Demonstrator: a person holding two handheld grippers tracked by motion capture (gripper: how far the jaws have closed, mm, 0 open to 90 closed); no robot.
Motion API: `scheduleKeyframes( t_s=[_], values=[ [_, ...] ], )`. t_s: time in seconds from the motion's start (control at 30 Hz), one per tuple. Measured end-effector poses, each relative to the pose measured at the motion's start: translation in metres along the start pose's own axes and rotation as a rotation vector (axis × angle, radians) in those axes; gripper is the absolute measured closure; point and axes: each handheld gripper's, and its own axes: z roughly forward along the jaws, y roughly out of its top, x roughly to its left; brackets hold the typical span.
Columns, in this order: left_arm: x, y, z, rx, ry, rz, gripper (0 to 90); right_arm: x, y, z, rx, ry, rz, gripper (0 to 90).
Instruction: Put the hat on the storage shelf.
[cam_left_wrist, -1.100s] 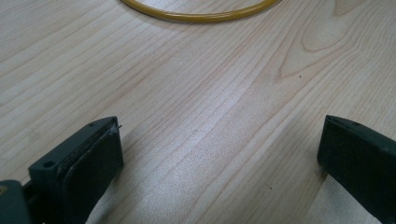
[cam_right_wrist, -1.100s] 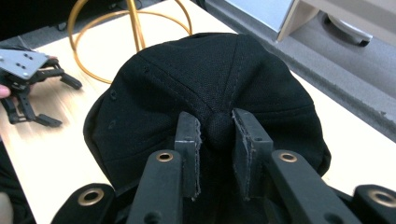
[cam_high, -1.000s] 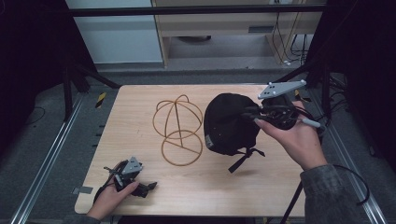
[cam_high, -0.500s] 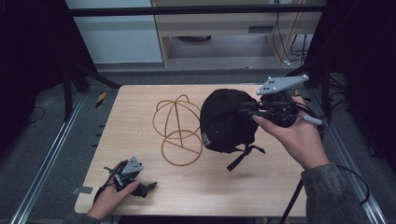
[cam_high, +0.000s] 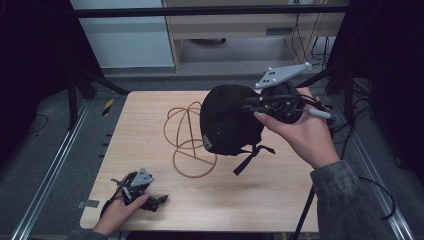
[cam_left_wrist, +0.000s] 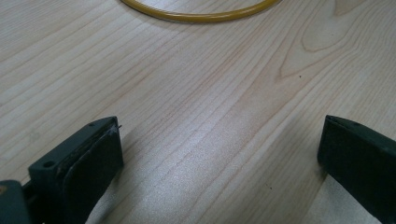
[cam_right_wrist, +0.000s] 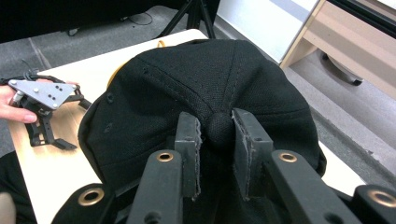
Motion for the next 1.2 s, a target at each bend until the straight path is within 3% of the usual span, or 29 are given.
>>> scheduleKeyframes(
  t_s=[0.47, 0.83, 1.2],
  values=[
    [0.000, 0.000, 0.000, 0.001, 0.000, 0.003, 0.0, 0.006, 0.041, 0.016, 0.008, 0.013, -0.059, 73.4],
    [0.000, 0.000, 0.000, 0.001, 0.000, 0.003, 0.0, 0.008, 0.058, 0.043, 0.044, 0.034, -0.074, 73.4],
    [0.000, 0.000, 0.000, 0.001, 0.000, 0.002, 0.0, 0.009, 0.071, 0.063, 0.045, 0.055, -0.067, 73.3]
  ],
)
